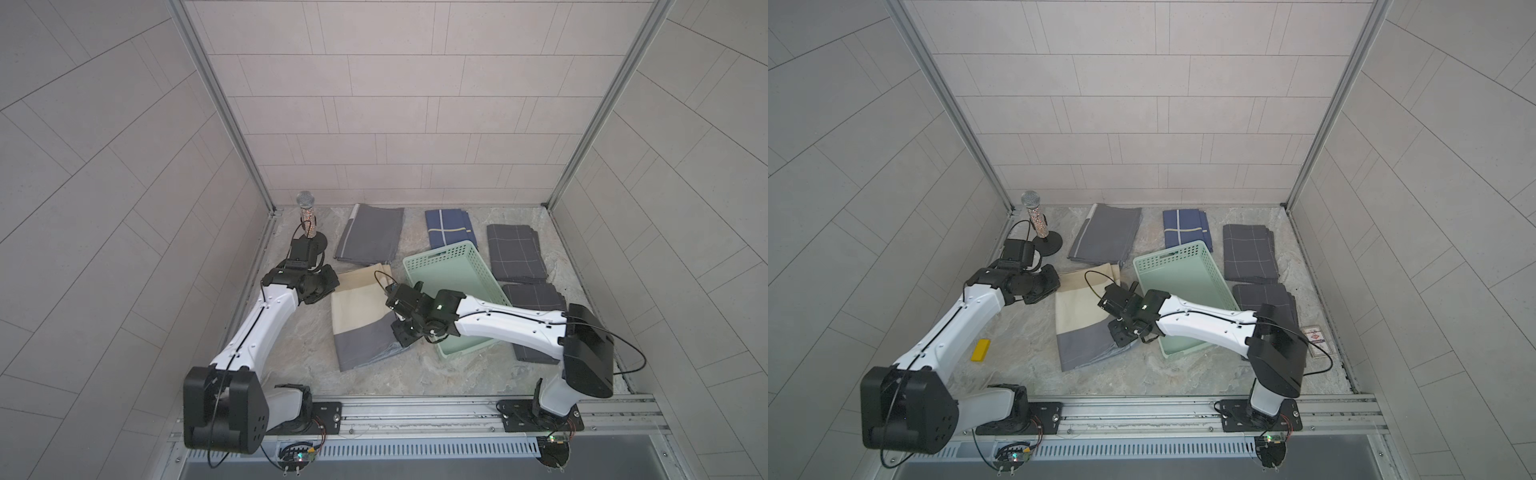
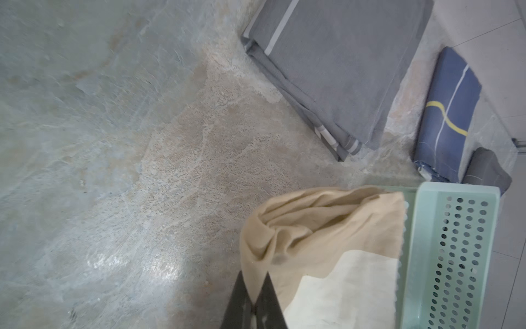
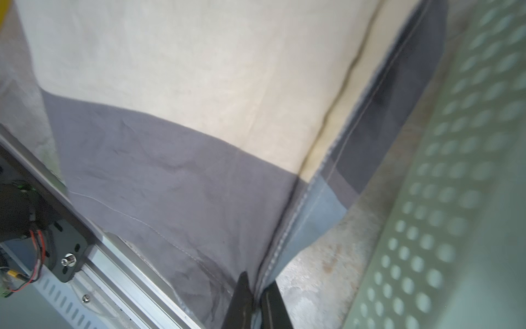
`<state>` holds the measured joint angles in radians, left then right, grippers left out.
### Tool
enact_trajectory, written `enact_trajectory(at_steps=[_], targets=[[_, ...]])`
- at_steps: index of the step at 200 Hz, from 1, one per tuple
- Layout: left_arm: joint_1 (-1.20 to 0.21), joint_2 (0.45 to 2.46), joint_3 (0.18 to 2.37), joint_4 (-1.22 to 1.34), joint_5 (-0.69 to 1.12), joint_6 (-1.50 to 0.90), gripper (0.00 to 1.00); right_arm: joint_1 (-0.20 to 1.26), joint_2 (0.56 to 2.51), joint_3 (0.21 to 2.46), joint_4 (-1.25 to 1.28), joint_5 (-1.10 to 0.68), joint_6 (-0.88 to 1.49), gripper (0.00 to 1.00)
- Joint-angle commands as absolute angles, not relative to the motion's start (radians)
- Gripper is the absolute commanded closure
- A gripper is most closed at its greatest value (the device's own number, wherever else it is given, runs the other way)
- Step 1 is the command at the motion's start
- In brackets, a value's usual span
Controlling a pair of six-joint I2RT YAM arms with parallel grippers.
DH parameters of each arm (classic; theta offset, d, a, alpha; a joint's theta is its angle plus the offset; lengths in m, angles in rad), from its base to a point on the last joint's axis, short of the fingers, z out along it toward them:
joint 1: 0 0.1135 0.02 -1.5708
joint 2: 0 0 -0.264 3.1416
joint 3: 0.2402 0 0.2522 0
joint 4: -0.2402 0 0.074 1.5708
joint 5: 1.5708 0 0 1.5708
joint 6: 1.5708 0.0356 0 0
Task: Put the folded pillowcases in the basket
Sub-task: Pick up the pillowcase at the center of the board, then place the pillowcase in the basket.
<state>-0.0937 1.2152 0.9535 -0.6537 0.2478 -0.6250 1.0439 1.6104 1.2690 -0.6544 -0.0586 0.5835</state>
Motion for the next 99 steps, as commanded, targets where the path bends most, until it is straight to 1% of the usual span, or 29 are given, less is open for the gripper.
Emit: enact_trajectory(at_steps=[1,25,54,81,99], targets=[[-0.143,1.164,0.992,-0.71,0.245,-0.667,1.0,1.014,1.508,1.25,-0.776,0.06,0.6,1.0],[-0.257,1.156,1.061,-0.7,0.242,-0.719,1.0,0.897,1.356,1.179,-0.811,0.094,0.61,1.0],[-0.406,1.229,1.16,-0.634,0.236,-0.801,1.0,0.677,1.217,1.127,-0.854,0.018,0.568,1.0],[-0.527,1.358,1.256,-0.548,0.225,-0.839,1.0,0.522,1.162,1.11,-0.886,-0.045,0.525,1.0],[-0.597,1.441,1.311,-0.489,0.204,-0.86,1.0,0.466,1.146,1.099,-0.898,-0.064,0.509,1.0]])
